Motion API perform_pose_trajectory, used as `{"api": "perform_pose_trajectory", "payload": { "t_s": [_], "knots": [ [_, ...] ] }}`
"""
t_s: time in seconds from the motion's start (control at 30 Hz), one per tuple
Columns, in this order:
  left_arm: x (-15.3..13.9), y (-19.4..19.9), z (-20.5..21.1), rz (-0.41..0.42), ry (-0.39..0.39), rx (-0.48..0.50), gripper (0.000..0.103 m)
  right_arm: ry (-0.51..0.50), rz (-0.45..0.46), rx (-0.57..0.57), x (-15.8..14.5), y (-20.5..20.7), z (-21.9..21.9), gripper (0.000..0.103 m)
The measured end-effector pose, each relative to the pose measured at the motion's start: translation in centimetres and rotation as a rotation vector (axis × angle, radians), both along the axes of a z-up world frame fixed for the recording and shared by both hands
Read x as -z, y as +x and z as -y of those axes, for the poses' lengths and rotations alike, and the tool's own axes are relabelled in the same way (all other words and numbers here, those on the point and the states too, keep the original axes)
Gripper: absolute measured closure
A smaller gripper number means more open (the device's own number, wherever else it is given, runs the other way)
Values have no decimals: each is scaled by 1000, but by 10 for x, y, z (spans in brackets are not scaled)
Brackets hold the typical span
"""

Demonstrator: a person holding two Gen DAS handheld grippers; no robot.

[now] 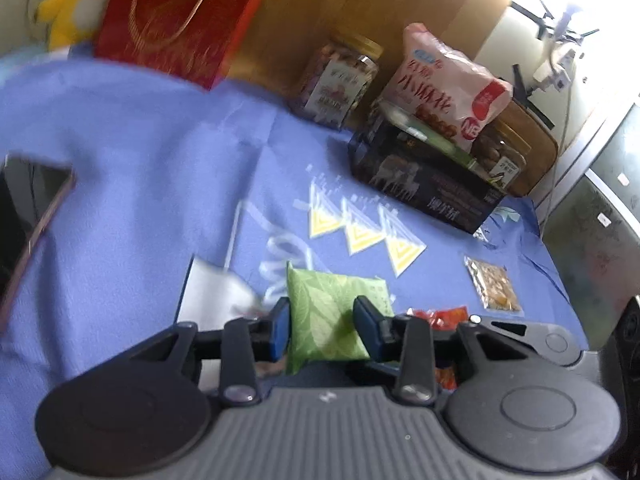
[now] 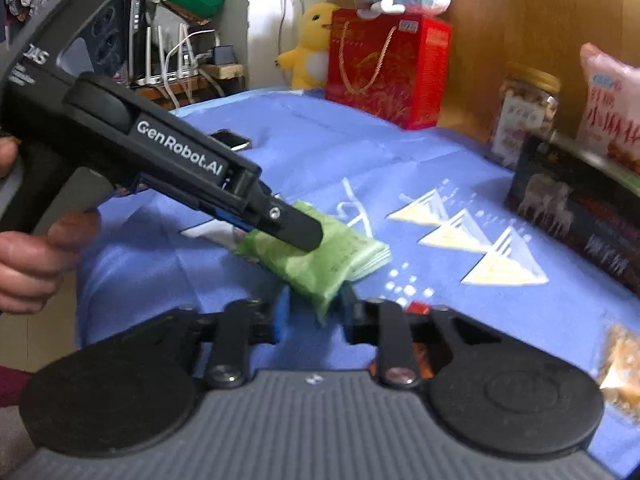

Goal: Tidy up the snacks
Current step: 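Carry the biscuit packet into the tin box and release it, then lower the left tool to the seed packet and grasp it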

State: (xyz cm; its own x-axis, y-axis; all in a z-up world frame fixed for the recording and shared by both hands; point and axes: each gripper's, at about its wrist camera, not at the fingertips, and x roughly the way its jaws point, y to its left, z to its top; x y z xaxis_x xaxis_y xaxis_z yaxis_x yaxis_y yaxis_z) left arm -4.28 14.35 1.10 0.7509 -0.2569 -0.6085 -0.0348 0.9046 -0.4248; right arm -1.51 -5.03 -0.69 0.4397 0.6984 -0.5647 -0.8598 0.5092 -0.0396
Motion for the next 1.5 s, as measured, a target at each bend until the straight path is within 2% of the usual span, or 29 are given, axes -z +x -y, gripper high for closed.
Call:
{"api": "perform_pose_trajectory", "payload": {
  "t_s": [0.2,0.37,0.5,0.63,0.73,0.77,0.87,0.97,1.03,1.17,1.27,1.37,1.5],
  "knots": [
    [-46,42,24,91,69,81,69,85,80,88,-30,28,22,78],
    [-77,113,55,152,117,153,66,133,132,206,-57,81,45,78],
    [-83,174,72,138,126,181,64,160,91,291,-66,132,57,78],
    [-79,224,84,96,141,182,63,159,53,356,-61,175,60,78],
    [-71,245,93,94,209,145,57,163,68,398,-58,189,61,76],
    [-69,248,95,90,230,140,55,161,78,410,-57,192,62,71],
    [-64,251,97,78,268,116,54,188,56,430,-57,195,70,69],
    [-68,234,89,89,221,117,54,228,39,442,-61,185,90,69],
    [-72,208,81,117,180,123,52,264,26,455,-63,171,108,69],
    [-68,160,78,143,119,181,49,328,-72,531,-48,136,159,62],
    [-49,147,93,82,44,263,49,320,-157,660,-25,117,196,59],
    [-26,148,116,-3,-27,336,49,400,-294,739,-6,105,230,59],
    [-6,153,140,-87,-66,381,49,490,-405,724,8,94,243,60]
  ]
}}
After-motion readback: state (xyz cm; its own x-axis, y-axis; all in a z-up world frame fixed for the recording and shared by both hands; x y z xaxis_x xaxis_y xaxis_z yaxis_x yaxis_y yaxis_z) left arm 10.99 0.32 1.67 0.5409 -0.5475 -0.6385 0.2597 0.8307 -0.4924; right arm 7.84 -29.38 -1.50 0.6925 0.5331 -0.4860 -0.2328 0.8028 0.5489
